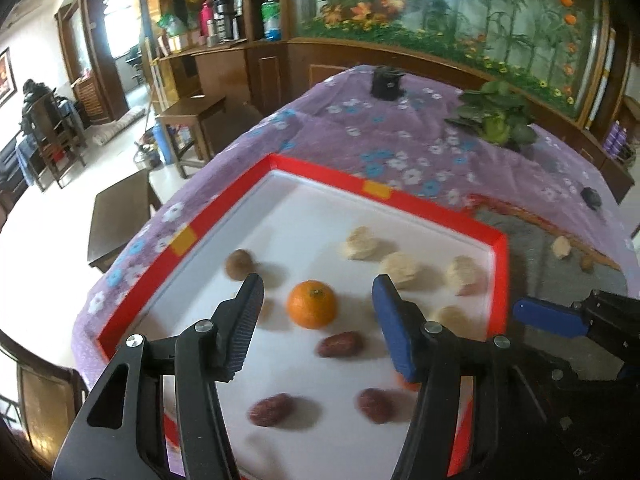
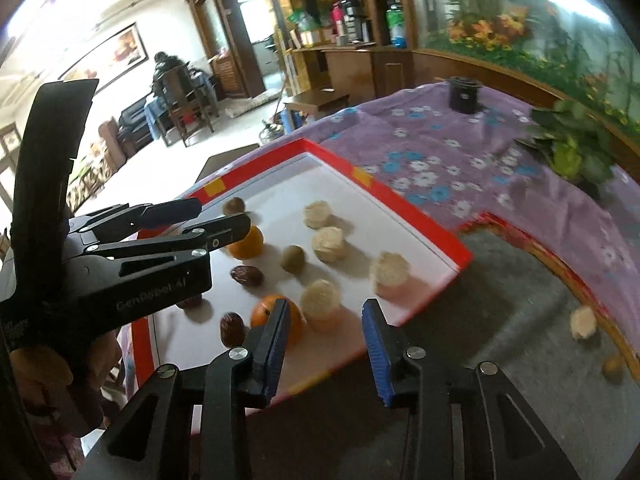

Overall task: Organize fruits
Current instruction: 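Withdraw both grippers from the tray back over the mat, then grasp another cream chunk with the left gripper while the right grasps another nut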

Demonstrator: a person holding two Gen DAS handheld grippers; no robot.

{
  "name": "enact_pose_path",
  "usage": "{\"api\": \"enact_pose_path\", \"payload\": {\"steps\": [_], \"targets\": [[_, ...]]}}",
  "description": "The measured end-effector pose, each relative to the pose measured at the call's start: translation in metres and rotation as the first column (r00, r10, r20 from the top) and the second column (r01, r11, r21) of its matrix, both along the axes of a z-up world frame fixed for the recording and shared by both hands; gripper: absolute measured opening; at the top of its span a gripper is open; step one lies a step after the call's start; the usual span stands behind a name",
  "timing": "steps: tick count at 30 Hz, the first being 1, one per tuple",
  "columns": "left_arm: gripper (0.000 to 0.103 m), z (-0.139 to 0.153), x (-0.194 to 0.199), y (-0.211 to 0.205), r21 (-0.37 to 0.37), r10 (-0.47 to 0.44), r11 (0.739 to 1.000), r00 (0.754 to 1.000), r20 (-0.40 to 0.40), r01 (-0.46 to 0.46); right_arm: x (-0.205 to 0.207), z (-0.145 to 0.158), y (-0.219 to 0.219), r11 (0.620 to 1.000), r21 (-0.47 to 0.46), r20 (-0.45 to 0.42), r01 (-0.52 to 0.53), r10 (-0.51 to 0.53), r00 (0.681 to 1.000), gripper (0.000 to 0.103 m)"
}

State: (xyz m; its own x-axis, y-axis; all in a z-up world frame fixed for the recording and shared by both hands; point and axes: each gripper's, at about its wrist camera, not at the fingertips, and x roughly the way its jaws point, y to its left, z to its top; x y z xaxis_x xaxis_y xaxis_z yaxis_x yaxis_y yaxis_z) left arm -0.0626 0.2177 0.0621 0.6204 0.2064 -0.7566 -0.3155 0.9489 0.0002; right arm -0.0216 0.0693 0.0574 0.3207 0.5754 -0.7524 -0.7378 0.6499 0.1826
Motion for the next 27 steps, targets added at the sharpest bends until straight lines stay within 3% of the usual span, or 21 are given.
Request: {"api": "enact_pose_path", "payload": {"steps": [2,10,19,27], "targets": [[0.057,0.004,0.004,-0.014,-0.004,-0.029,1.000,1.000,0.011,0.029,0.000,-0.001,-0.016,0.999,-0.013,0.005,0.032,-0.032,0.999,0.042],[0.057,0.009,0.025,-0.079,-0.029,-0.149,0.988,0.989,0.016,0.149,0.002,-0.005,-0.090,0.988,-0.025,-0.001,0.153,-0.153,0.988,0.043],[0.057,0.000,0.060,-0.161,-0.064,-0.305,0.951,0.952,-0.029,0.303,0.016,-0.015,-0.185,0.940,-0.026,-0.015,0.340,-0.340,0.940,0.045],[0.057,-0.020,0.100,-0.201,-0.121,-0.371,0.925,0.926,-0.073,0.361,0.029,-0.021,-0.215,0.924,-0.031,-0.009,0.381,-0.381,0.924,0.046]]}}
